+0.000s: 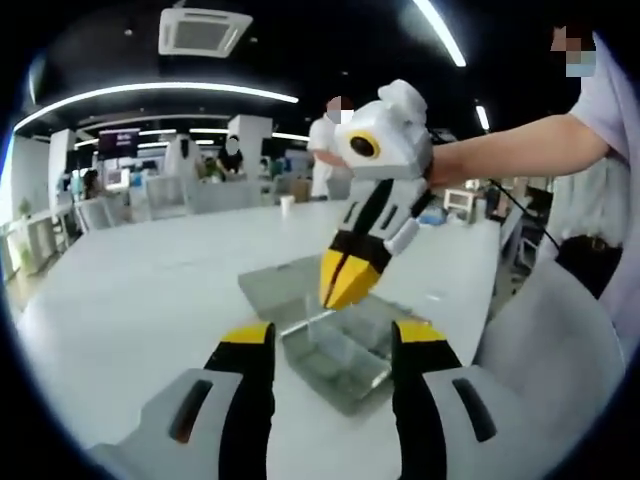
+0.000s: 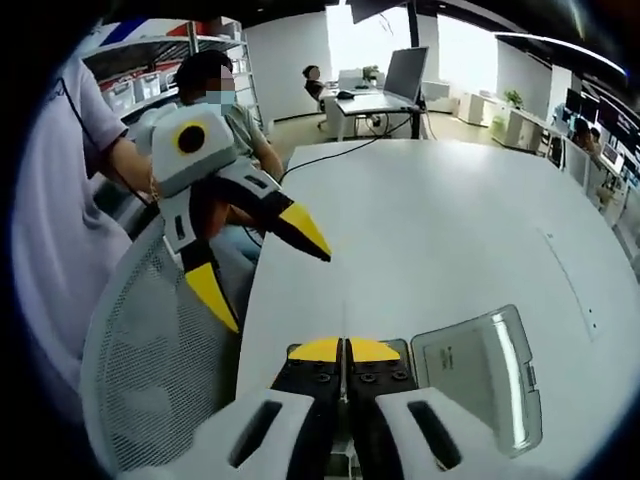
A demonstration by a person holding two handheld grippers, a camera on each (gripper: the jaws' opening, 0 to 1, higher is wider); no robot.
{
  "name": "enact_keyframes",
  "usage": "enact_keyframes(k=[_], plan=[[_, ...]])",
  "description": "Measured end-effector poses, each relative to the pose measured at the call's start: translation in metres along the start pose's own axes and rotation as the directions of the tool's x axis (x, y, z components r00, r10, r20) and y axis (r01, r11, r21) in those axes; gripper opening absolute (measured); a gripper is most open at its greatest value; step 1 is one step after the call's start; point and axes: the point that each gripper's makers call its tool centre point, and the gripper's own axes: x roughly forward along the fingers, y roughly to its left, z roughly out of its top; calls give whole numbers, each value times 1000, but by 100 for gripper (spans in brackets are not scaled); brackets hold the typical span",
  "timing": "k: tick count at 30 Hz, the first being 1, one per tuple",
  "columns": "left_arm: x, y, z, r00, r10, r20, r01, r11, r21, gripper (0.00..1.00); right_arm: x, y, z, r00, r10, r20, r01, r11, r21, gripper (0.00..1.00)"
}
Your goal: Insert the divider into the dual guide fixture by aligning both edges with the guide slots and pushing it downward to the bottom, including one-sided entry, uneven engagement, binding, and posture correction.
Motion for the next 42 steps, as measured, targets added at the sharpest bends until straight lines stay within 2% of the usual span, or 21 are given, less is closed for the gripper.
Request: enact_keyframes(k=[17,42], plan=[[0,1,0,1000,2,2,-2,1000,-4,44,12,-1,-14,1000,19,-18,-18,1000,21,0],[0,3,-2,1000,-1,-1,1,1000,-8,43,18,-4,-23,1000,18,-15,-18,999,40,0]])
